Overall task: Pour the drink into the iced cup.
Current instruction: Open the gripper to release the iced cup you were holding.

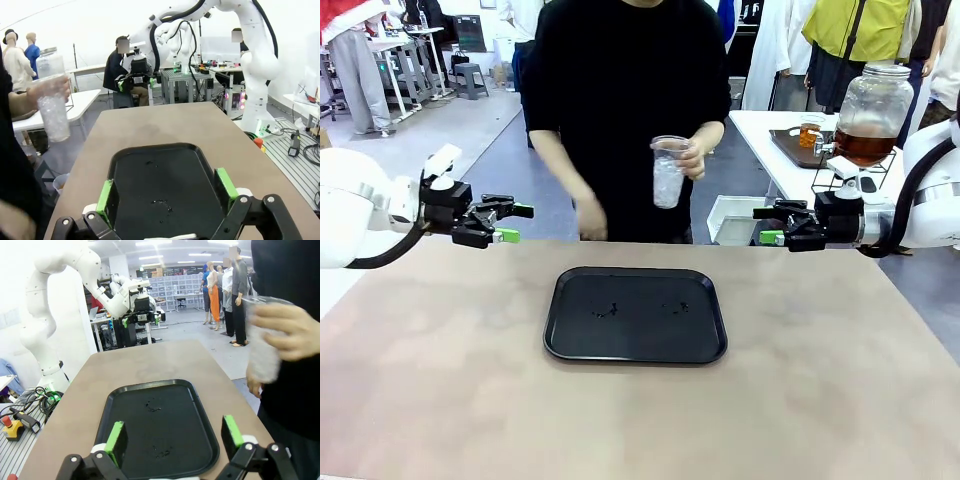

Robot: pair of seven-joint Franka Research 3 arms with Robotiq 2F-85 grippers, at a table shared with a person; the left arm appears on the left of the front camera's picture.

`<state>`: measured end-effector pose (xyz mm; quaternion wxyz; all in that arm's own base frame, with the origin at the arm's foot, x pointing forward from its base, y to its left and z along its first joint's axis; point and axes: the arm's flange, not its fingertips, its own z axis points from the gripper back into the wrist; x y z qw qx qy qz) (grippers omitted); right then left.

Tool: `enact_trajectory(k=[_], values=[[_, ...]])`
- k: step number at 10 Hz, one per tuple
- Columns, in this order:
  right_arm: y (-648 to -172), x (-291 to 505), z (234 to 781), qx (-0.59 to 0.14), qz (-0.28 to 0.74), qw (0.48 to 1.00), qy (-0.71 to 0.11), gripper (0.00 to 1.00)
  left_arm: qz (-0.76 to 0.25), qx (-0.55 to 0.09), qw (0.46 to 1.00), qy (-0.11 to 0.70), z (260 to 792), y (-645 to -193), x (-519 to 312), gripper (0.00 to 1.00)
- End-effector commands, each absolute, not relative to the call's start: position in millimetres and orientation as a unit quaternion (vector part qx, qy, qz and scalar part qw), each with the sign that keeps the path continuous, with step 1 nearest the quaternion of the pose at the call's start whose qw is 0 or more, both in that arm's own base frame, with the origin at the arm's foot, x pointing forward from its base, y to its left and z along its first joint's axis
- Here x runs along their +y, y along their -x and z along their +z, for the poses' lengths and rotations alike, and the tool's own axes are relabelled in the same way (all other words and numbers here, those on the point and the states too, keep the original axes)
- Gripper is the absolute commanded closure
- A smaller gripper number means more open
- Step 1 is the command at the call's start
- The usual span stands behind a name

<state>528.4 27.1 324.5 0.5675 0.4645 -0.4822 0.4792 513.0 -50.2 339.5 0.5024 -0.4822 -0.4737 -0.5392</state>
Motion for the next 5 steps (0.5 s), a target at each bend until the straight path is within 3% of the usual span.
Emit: enact_trajectory(k=[1,5], values=[[-527.4,25.6,327.4,-0.480,0.476,0.567,-0.471,0.00,-0.538,-0.475,0.503,0.482,339.7,-512.8,-48.8,0.00],[-527.4,25.6,327.4,-0.480,0.476,0.567,-0.471,0.00,-0.538,-0.475,0.503,0.482,339.7,-512.8,-48.8,0.00]])
